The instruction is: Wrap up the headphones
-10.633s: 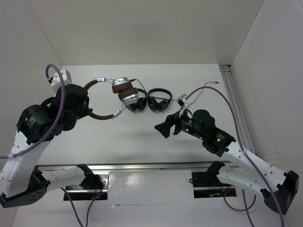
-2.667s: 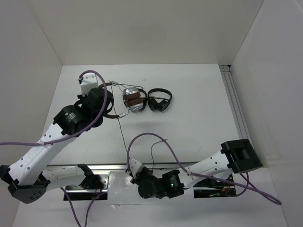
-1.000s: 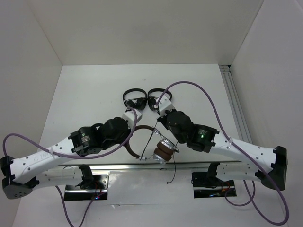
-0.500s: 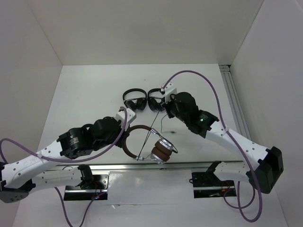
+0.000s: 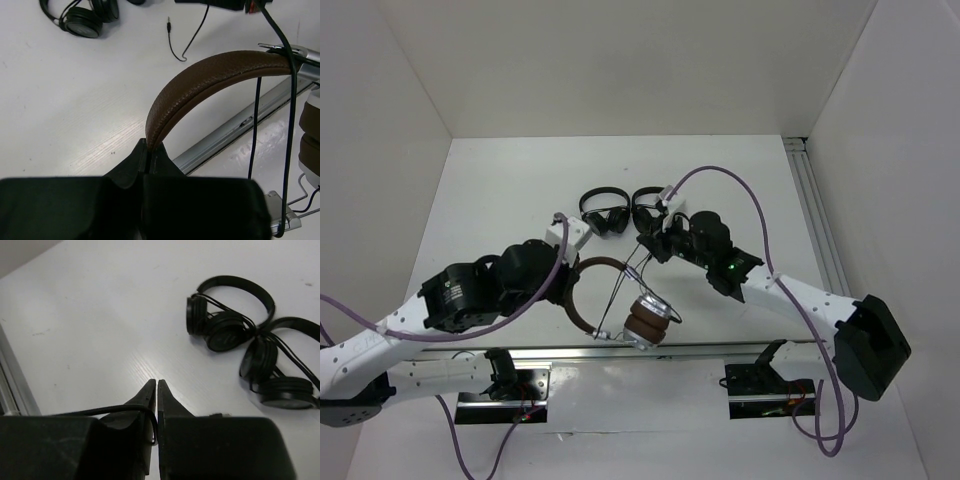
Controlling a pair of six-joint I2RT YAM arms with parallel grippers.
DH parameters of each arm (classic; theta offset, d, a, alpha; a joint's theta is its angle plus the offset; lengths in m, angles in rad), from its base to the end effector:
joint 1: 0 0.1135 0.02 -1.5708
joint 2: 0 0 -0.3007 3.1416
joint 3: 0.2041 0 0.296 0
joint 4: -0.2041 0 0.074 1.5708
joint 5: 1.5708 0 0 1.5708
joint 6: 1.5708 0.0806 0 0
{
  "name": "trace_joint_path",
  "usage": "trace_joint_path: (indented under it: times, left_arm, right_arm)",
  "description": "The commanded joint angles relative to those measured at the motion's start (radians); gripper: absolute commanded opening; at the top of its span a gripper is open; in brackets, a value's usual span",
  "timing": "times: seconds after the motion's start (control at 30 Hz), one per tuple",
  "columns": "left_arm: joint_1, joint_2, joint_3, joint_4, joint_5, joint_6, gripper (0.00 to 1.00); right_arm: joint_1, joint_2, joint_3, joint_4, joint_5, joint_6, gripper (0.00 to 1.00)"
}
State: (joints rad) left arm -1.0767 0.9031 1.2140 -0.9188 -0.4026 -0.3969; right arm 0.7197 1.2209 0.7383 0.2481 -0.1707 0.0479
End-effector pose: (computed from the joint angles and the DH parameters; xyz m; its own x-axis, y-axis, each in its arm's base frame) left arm 0.1288 -0.1726 0.4108 -0.5040 0.1856 -0.8435 0.5017 0.8579 -0.1109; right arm 0.2547 0.2415 0.2790 -0.2116 -0.1227 -0.9696 -0.7646 0.6388 0.0860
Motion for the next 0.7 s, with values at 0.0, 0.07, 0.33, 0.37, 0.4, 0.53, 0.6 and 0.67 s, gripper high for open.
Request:
trace_joint_path:
  times: [0.0, 0.07, 0.33, 0.37, 0.4, 0.53, 0.6, 0.67]
  left_arm:
    - [-0.011, -0.009, 0.107, -0.009, -0.077, -0.123, 0.00]
    - [-0.011, 0.000, 0.148, -0.009, -0.087, -0.132, 0.00]
    - [-0.011, 0.042, 0.232, -0.031, -0.145, -0.189, 0.00]
    - [-0.011, 0.042, 0.248, -0.031, -0.159, -0.213, 0.00]
    - [-0.011, 0.042, 0.248, -0.041, -0.169, -0.224, 0.00]
    - [-0.011, 0.042, 0.297, -0.089, -0.251, -0.282, 0.00]
    - [-0.011, 0.042, 0.326, -0.112, -0.286, -0.324, 0.00]
    - [-0.011, 0.033, 0.344, -0.136, -0.329, -0.361, 0.00]
  right_arm:
    - [-0.020, 0.058, -0.033, 0.288, -0.071, 0.095, 0.12]
    - [-0.020, 0.089, -0.033, 0.330, -0.111, 0.118, 0.18]
    - [0.011, 0.267, -0.002, 0.480, -0.154, 0.191, 0.34]
    - [0.021, 0.287, 0.010, 0.502, -0.144, 0.191, 0.34]
    - [0.021, 0.307, 0.010, 0.511, -0.144, 0.201, 0.34]
    - [0.021, 0.396, 0.010, 0.572, -0.135, 0.211, 0.31]
    - [0.030, 0.433, -0.013, 0.615, -0.135, 0.234, 0.31]
    - [0.030, 0.460, -0.045, 0.658, -0.125, 0.247, 0.31]
